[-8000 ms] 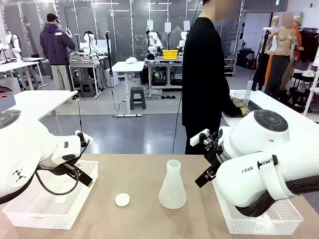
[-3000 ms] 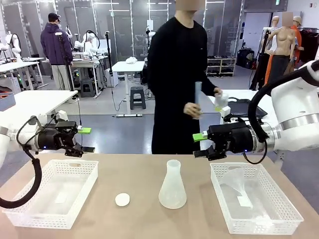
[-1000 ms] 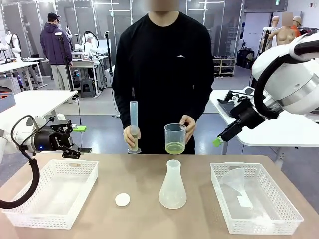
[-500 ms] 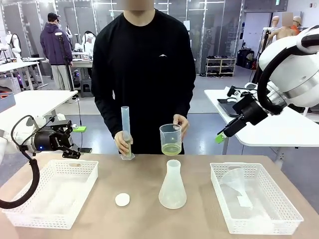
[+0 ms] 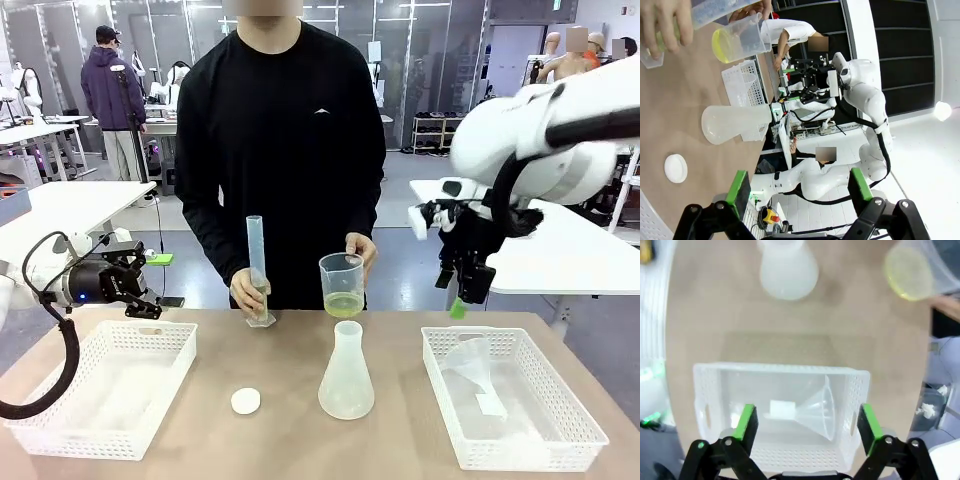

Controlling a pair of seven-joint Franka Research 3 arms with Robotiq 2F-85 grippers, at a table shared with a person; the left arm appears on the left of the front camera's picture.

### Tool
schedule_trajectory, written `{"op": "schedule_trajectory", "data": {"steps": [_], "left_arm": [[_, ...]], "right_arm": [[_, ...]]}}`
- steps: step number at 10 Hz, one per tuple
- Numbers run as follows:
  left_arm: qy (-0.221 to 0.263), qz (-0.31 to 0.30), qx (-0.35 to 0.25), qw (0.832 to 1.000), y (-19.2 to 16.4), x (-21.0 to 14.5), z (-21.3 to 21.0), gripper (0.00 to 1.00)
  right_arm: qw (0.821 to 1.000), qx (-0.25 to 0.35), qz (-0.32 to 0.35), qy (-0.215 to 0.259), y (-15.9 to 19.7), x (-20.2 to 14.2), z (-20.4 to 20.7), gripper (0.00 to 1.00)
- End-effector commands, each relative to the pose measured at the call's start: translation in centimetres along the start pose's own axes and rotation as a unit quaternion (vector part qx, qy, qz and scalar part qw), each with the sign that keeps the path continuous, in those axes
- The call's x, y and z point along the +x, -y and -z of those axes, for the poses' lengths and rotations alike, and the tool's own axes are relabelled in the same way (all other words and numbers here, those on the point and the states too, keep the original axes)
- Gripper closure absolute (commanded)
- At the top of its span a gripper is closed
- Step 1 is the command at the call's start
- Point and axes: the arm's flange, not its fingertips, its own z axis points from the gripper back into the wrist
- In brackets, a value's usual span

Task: Prepare the solutions needed for the experiment.
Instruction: Pick up the Plastic Funnel and insert it into the Big flask.

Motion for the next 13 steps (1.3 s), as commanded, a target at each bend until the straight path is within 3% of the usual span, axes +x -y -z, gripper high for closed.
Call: {"op": "schedule_trajectory", "data": {"steps": [1,4,5,6,9,13], "left_arm": [[0.001,-0.002,0.001,1.000,0.1,0.1,0.1,0.00],[0.001,-0.002,0.001,1.000,0.1,0.1,0.1,0.00],[0.001,-0.002,0.001,1.000,0.1,0.1,0.1,0.00],[0.001,-0.002,0.001,1.000,0.1,0.1,0.1,0.00],[0.001,-0.002,0.001,1.000,0.1,0.1,0.1,0.00],[0.001,-0.002,0.001,1.000,0.1,0.1,0.1,0.00]], "right_arm": [[0.984,-0.044,-0.130,-0.111,1.5,-1.0,1.8,0.00],[0.994,0.017,-0.041,-0.102,2.6,-1.7,2.7,0.00],[0.997,0.042,0.004,-0.064,2.8,-1.6,2.8,0.00],[0.989,0.003,-0.091,-0.113,1.8,-1.7,3.0,0.00],[0.989,0.003,-0.091,-0.113,1.8,-1.7,3.0,0.00],[0.993,0.075,-0.018,-0.090,3.4,-2.7,4.5,0.00]]}}
